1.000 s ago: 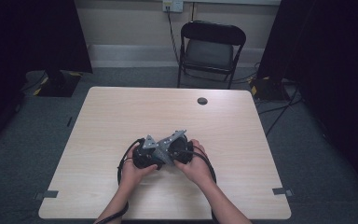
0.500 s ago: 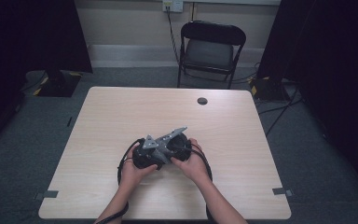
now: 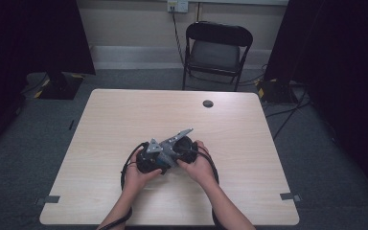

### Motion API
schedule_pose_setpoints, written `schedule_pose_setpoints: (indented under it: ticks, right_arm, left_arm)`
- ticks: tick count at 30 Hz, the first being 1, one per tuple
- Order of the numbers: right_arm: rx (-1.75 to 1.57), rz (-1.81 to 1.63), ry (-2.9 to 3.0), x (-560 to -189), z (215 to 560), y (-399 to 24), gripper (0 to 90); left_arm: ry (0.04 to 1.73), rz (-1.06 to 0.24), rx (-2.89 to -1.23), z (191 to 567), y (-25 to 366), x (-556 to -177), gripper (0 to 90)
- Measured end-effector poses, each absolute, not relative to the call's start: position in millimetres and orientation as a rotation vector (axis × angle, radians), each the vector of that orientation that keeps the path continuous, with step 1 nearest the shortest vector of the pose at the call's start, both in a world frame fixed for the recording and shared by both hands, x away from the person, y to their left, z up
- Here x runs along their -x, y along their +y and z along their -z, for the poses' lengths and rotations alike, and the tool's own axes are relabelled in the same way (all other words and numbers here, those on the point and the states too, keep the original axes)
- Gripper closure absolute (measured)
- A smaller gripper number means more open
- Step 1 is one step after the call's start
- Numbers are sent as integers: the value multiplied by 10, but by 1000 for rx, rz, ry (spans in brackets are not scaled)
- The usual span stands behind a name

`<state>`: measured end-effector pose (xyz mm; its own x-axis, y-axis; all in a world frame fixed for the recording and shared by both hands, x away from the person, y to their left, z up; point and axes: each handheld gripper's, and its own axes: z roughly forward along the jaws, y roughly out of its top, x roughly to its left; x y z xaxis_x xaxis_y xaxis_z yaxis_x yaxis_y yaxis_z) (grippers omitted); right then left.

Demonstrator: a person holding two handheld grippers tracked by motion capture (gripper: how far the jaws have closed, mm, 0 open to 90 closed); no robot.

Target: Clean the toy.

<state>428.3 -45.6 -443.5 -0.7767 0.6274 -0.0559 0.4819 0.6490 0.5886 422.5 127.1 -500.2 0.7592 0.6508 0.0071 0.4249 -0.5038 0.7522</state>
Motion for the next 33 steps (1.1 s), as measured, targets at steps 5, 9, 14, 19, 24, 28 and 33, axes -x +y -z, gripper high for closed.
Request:
schedule_pose_setpoints:
  ticks: [5,9,14,19,24,28,33]
  right_arm:
    - [-920,-817,2609,-4326,4417,-488,718]
    - [-935,-802,2596,-4368,4408,-529,719]
    - [-983,-802,2574,-4434,4408,-597,719]
    - [-1015,-796,2556,-4466,4401,-625,719]
    - [-1046,-774,2529,-4490,4388,-672,719]
    - [-1072,-784,2525,-4518,4385,-746,719]
    - [-1071,-771,2514,-4531,4369,-773,719]
  left_arm:
    - [802,-372,-2175,5002,1270,-4225,258]
    - [802,-370,-2176,5003,1270,-4225,258]
    - [807,-354,-2170,5007,1265,-4222,257]
    - [806,-355,-2171,5006,1266,-4223,258]
    - [806,-355,-2170,5006,1266,-4222,258]
    - [807,-355,-2170,5007,1265,-4222,258]
    - [806,-355,-2170,5007,1265,-4222,258]
